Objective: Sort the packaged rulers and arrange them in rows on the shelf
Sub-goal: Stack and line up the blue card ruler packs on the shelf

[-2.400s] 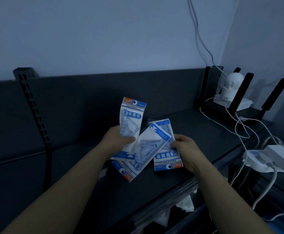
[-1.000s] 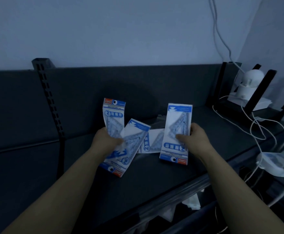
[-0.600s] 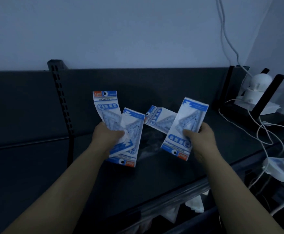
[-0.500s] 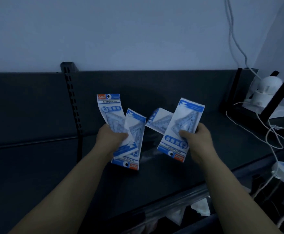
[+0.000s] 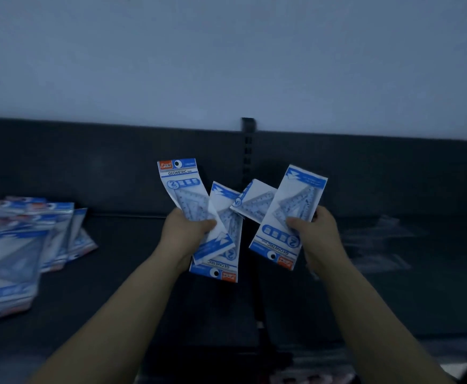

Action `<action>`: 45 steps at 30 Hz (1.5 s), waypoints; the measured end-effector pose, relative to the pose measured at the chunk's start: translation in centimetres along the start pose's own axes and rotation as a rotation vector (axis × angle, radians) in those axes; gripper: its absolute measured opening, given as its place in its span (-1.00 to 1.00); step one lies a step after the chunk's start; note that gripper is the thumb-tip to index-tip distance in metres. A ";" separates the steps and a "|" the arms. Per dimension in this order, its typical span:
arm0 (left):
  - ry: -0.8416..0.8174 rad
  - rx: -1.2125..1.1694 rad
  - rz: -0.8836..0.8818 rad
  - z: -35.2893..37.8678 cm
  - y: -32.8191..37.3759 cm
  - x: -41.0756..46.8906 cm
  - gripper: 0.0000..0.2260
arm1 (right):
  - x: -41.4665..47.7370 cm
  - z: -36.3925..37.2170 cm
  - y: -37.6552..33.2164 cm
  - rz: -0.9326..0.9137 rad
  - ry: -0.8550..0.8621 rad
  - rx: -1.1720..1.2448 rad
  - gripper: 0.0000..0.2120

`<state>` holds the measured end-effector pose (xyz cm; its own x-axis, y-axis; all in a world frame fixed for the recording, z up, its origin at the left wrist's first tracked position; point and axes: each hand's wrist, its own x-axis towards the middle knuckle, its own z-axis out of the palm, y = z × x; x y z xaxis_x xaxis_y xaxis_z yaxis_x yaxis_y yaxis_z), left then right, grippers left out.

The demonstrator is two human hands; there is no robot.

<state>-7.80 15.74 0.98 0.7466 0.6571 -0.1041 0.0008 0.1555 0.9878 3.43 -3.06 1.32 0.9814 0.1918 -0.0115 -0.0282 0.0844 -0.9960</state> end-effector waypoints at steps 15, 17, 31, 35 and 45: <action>0.442 0.295 0.052 -27.4 2.1 -1.3 -0.60 | -10.3 25.7 4.7 0.166 -0.323 0.061 -0.70; 0.470 0.344 0.063 -29.0 2.0 -1.2 -0.52 | -10.9 27.6 5.4 0.180 -0.355 0.044 -0.69; 0.457 1.007 0.265 -30.6 0.9 -1.5 -0.41 | -12.0 28.8 7.6 -0.277 -0.567 -0.784 -0.70; 0.331 1.023 0.405 -27.2 1.2 -1.7 -0.58 | -12.2 26.3 6.5 -0.340 -0.521 -0.827 -0.61; 0.023 0.923 0.604 -13.3 -0.5 -2.2 -0.73 | -10.7 13.7 4.5 -0.386 -0.271 -0.960 -0.50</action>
<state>-18.28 24.09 -0.80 0.7790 0.4541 0.4324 0.1437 -0.8005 0.5818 -9.79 8.71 -1.78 0.8135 0.5375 0.2219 0.5527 -0.5962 -0.5823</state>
